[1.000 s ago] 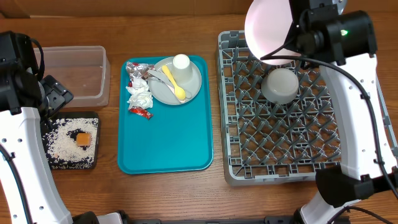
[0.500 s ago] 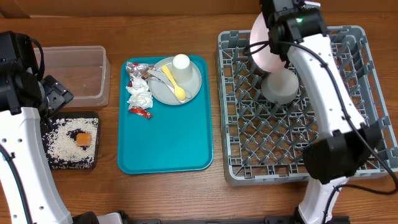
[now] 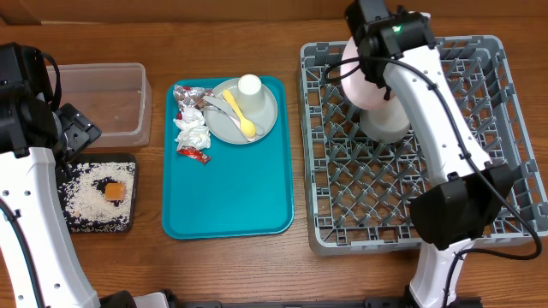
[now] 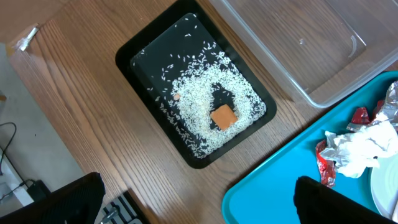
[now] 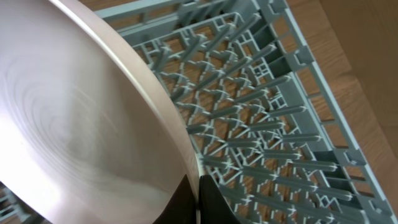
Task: Sort waste into correct bins and load items into the dishwasher rack
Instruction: 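Lower the pink plate upright into the rack slots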
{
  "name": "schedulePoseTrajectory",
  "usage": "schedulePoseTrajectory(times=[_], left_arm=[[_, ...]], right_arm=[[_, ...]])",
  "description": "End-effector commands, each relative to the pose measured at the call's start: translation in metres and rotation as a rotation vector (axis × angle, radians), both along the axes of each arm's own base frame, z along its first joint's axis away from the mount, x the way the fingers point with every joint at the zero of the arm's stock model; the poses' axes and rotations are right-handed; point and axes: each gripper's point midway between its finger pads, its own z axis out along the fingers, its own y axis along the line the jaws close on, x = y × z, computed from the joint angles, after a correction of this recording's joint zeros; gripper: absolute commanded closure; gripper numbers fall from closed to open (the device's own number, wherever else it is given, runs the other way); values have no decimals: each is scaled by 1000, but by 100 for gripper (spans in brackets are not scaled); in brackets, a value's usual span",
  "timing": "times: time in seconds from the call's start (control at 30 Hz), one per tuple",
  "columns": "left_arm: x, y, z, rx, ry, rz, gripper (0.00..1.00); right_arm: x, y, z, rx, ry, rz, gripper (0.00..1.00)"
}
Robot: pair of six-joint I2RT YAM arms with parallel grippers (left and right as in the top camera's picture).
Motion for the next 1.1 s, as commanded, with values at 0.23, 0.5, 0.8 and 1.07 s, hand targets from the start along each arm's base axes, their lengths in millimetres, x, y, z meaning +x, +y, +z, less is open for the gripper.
schedulePoseTrajectory(times=[0.23,0.5,0.8,1.07], left_arm=[[-1,5,5,21,-14,22,0],[-1,5,5,21,-14,22,0],[-1,4,5,21,-14,22,0],[-1,5,5,21,-14,22,0]], right_arm=[[2,26,-17,-49,13,22,96],[-4,13,-7,-146,21,5,96],[-7,10,-3,-179,14,-10,96],[-9,28,-7,-150,13,21,96]])
